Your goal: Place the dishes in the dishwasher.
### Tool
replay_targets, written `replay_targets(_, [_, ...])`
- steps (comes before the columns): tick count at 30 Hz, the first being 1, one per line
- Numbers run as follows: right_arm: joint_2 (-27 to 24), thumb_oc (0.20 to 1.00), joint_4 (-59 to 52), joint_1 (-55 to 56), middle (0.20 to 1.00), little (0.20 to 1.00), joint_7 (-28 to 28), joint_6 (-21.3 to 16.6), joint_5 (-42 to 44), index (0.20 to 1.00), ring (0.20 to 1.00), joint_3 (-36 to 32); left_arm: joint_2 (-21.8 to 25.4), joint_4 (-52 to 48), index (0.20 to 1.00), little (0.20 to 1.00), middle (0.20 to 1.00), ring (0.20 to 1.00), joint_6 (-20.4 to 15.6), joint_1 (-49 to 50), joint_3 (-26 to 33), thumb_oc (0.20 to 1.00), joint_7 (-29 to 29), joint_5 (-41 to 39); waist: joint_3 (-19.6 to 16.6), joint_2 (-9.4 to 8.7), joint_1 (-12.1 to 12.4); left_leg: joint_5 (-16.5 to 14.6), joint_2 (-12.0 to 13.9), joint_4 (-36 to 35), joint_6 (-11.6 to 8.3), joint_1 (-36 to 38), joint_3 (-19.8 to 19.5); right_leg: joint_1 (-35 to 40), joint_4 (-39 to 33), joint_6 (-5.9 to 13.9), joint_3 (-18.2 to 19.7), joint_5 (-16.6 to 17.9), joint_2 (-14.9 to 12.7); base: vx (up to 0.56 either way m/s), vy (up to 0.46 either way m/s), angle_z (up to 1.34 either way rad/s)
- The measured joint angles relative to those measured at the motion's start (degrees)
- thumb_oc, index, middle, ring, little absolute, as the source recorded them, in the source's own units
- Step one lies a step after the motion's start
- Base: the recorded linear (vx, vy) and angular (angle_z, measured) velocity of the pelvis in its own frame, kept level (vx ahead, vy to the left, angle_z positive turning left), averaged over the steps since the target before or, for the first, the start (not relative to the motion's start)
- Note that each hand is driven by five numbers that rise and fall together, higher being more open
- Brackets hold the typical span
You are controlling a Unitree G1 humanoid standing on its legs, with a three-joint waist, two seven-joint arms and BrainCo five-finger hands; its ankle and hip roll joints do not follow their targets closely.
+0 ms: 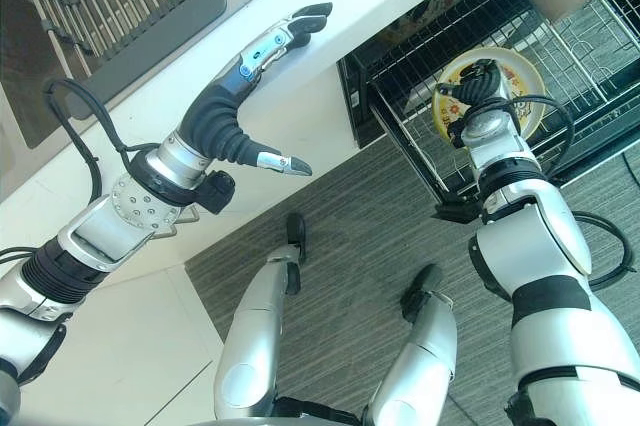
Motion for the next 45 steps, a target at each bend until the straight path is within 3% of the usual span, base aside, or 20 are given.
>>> replay_targets(7, [3.3,1.000,0.1,0.1,1.000,1.000,2.0,1.1,0.2,1.000,1.000,1.9,-0.5,-0.5,1.000,1.000,1.000,1.000,-0.1,0.0,0.4,1.000,0.4,0.5,-0.1,0.27,0.1,0.0,0.0,0.1,0.02,-0.7,0.1,-1.0,0.2,-0.21,0.4,0.0,0.0,0.00,0.000,0.00])
replay_targets(18, [3.1,1.000,-0.4,0.7,1.000,1.000,-1.3,0.7,0.6,1.000,1.000,0.0,-1.3,0.1,1.000,1.000,1.000,1.000,0.8,1.0,1.6,1.000,-0.5,2.2,-0.4,0.76,-0.2,0.2,-0.1,-0.1,0.23,0.3,0.1,0.4,-0.5,0.56,0.1,0.8,0.1,0.00,0.000,0.00])
replay_targets(23, [0.7,1.000,-9.4,4.3,1.000,1.000,-2.8,-0.4,2.8,1.000,1.000,-2.8,-1.3,0.6,1.000,1.000,1.000,1.000,2.8,5.5,4.0,1.000,-2.4,2.2,-0.4,0.56,-1.2,-0.2,0.7,-0.4,0.09,3.6,-0.3,4.9,-2.2,0.63,-1.0,1.1,1.2,0.03,-0.064,-0.01])
replay_targets(26, [0.4,1.000,-19.5,9.7,1.000,1.000,-2.9,0.6,5.6,1.000,1.000,-2.8,-1.0,0.7,1.000,1.000,1.000,1.000,5.2,7.0,5.3,1.000,-3.2,2.1,-1.2,-1.38,-1.7,-0.4,2.1,-0.5,-0.22,4.8,-0.1,6.2,-3.2,0.25,-1.2,1.2,2.9,0.03,-0.060,-0.14])
replay_targets(29, [0.7,1.000,-37.0,19.4,1.000,1.000,-4.1,4.0,7.6,1.000,1.000,-2.7,-1.0,0.9,1.000,1.000,1.000,1.000,7.8,11.6,6.4,1.000,-4.1,2.3,-2.5,-5.63,-3.8,-0.4,2.8,-2.9,-0.68,9.8,0.4,11.6,-7.4,0.51,-1.8,2.2,4.4,0.06,-0.052,-0.13])
replay_targets(31, [2.4,1.000,-42.5,25.9,1.000,1.000,-4.1,5.2,7.6,1.000,1.000,-2.6,-0.9,0.9,1.000,1.000,1.000,1.000,9.2,14.9,6.6,1.000,-4.6,2.7,-3.7,-7.90,-4.4,-0.4,3.2,-5.4,-0.84,13.9,1.7,15.8,-11.4,0.90,-2.1,3.4,5.5,0.07,-0.024,-0.21])
replay_targets(35, [5.8,1.000,-48.5,35.7,1.000,1.000,-5.0,7.7,7.4,1.000,1.000,-3.0,-1.3,1.5,1.000,1.000,1.000,1.000,11.5,18.1,6.7,1.000,-5.1,5.0,-4.1,-8.49,-5.3,-0.2,3.0,-10.8,-1.09,23.0,4.0,26.9,-23.3,2.09,-2.4,8.4,7.7,0.10,0.056,-0.21])
replay_targets(36, [6.8,1.000,-51.7,39.0,1.000,1.000,-5.1,7.8,6.8,1.000,1.000,-3.3,-1.5,1.5,1.000,1.000,1.000,1.000,12.0,19.6,6.9,1.000,-5.1,5.1,-4.7,-8.64,-5.4,-0.1,2.8,-12.4,-1.15,25.7,5.0,29.9,-26.9,2.38,-2.4,9.8,8.2,0.11,0.111,-0.19])
replay_targets(38, [9.0,1.000,-56.5,46.4,1.000,1.000,-5.0,8.4,5.1,1.000,1.000,-3.7,-2.9,1.5,1.000,1.000,1.000,1.000,12.8,24.6,8.3,1.000,-5.1,6.7,-9.6,-8.78,-6.3,-0.1,1.9,-14.9,-1.21,28.8,6.4,33.4,-31.7,3.03,-2.4,11.5,8.2,0.12,0.128,-0.16])
replay_targets(41, [9.1,1.000,-64.4,54.0,1.000,1.000,-4.1,8.7,0.9,1.000,1.000,-5.7,-5.2,1.4,1.000,1.000,1.000,1.000,13.3,29.7,10.5,1.000,-5.2,7.3,-13.1,-8.75,-7.1,-0.1,1.4,-17.7,-1.28,33.4,8.0,37.1,-33.8,3.17,-2.3,11.6,8.3,0.11,0.122,-0.12])
replay_targets(42, [8.4,1.000,-65.8,56.8,1.000,1.000,-3.0,8.7,-0.5,1.000,1.000,-6.0,-5.7,1.5,1.000,1.000,1.000,1.000,13.4,32.9,11.5,1.000,-5.2,7.9,-16.4,-8.64,-8.1,-0.1,1.2,-18.8,-1.53,34.5,8.1,37.8,-34.4,3.38,-2.3,11.3,8.3,0.15,0.173,-0.13])
replay_targets(44, [8.0,1.000,-66.3,59.7,1.000,1.000,-1.6,8.6,-1.0,1.000,1.000,-9.5,-7.6,2.0,1.000,1.000,1.000,1.000,13.4,35.2,12.5,1.000,-5.8,8.8,-17.9,-7.81,-8.6,0.2,0.8,-20.9,-1.90,37.9,9.1,40.0,-35.1,3.46,-2.2,11.4,8.3,0.13,0.122,-0.13])
replay_targets(45, [7.4,1.000,-66.3,61.4,1.000,1.000,-1.4,8.0,-1.5,1.000,1.000,-10.1,-7.6,2.1,1.000,1.000,1.000,1.000,13.4,37.3,12.8,1.000,-5.9,8.9,-20.5,-7.08,-8.9,0.2,0.7,-22.4,-1.88,39.3,9.6,40.9,-36.1,3.66,-1.9,11.4,8.5,0.08,0.025,-0.16])
